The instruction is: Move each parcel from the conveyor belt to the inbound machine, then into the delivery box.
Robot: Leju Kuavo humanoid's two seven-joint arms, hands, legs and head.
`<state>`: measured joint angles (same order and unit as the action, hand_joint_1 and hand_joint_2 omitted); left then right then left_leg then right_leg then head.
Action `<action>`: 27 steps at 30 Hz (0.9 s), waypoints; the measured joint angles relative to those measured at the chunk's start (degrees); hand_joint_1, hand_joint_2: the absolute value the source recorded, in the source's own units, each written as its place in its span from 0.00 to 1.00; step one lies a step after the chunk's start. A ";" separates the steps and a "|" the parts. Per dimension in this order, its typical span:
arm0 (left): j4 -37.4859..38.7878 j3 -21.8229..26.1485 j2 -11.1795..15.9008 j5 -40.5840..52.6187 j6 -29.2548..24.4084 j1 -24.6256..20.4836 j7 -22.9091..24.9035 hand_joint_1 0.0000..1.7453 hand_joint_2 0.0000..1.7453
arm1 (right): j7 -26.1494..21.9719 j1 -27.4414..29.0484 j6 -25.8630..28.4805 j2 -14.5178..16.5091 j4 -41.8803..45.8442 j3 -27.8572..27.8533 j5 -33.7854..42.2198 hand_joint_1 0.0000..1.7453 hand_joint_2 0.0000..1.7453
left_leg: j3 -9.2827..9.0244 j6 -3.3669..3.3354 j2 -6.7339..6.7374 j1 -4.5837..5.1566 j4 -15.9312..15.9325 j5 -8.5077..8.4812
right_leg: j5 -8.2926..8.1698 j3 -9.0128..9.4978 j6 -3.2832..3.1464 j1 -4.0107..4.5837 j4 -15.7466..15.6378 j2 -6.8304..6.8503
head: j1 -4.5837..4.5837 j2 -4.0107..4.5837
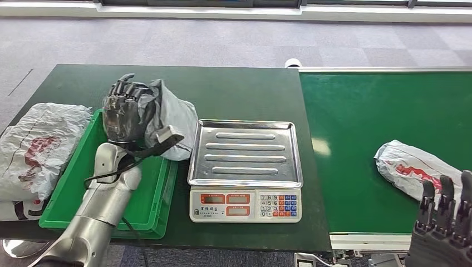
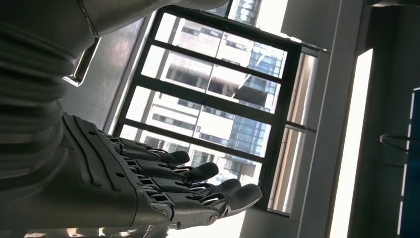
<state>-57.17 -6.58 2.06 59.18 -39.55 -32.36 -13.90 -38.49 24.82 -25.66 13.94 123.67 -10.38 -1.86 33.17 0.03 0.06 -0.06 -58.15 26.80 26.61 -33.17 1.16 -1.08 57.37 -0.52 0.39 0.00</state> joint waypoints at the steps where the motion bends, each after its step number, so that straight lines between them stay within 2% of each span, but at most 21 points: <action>1: 2.53 2.51 0.26 -0.01 -0.12 -0.40 -0.14 1.00 1.00 | 0.11 -0.36 0.43 -0.02 -0.11 0.00 0.03 0.00 1.00 | 0.01 0.01 -0.02 -0.02 0.00 0.00 | 0.00 0.00 -0.01 0.02 0.02 0.01 | -0.01 0.00; 6: 10.69 15.62 0.94 1.94 -0.23 -0.32 -2.99 1.00 1.00 | 0.55 -1.84 2.03 -0.19 -0.32 0.09 0.12 0.00 1.00 | 0.10 0.05 -0.14 -0.08 0.00 -0.02 | 0.02 -0.04 -0.04 0.07 0.04 0.06 | -0.01 0.00; 9: 12.99 21.53 1.03 3.23 -0.23 -0.14 -3.33 1.00 1.00 | 0.78 -2.54 2.73 -0.35 -0.61 0.33 0.01 0.00 1.00 | 0.14 0.08 -0.16 -0.08 0.00 0.01 | 0.04 -0.07 -0.06 0.07 0.04 0.06 | -0.02 0.00; 23: 14.81 43.77 2.12 6.78 -0.27 -2.30 -6.73 1.00 1.00 | 0.34 -3.60 5.83 -1.33 -1.42 1.36 -0.11 0.00 1.00 | 0.12 0.27 0.04 -0.20 0.00 0.12 | 0.09 -0.21 -0.18 0.20 0.11 -0.10 | -0.01 0.00; 27: 15.36 49.14 3.29 9.96 -0.29 -3.15 -3.87 1.00 1.00 | 0.20 -3.59 6.41 -1.84 -1.62 1.73 0.10 0.00 1.00 | 0.12 0.29 0.04 -0.21 0.00 0.13 | 0.12 -0.21 -0.21 0.20 0.11 -0.10 | -0.01 0.00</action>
<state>-41.81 42.56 5.36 69.14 -39.84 -35.51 -17.76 -38.29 21.23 -19.25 12.10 122.05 -8.66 -1.76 33.28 0.32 0.10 -0.27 -58.15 26.93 26.73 -33.38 0.95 -0.87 57.48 -0.62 0.38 0.00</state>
